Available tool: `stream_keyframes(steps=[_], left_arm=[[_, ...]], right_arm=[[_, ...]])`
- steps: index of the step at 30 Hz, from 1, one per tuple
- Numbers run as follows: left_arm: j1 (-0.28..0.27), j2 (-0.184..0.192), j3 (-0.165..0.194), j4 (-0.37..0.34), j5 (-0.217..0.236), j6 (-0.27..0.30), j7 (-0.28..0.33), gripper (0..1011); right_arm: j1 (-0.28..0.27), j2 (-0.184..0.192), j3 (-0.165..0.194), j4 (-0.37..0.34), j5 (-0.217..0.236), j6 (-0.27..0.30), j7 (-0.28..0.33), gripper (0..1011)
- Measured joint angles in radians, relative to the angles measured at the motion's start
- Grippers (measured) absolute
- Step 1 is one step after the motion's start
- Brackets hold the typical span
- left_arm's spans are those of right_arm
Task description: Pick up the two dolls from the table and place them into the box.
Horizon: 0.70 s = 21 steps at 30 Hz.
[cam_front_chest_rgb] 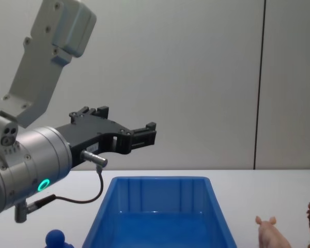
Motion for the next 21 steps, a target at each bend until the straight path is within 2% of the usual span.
stream_keyframes(steps=[12,21], left_arm=[[0.0,0.0,0.0,0.0,0.0,0.0,0.0,1001],[0.0,0.0,0.0,0.0,0.0,0.0,0.0,1001]], right_arm=[[0.013,-0.005,0.004,0.003,0.01,0.016,-0.014,278],[0.022,-0.004,0.01,-0.023,0.005,-0.008,-0.023,274]])
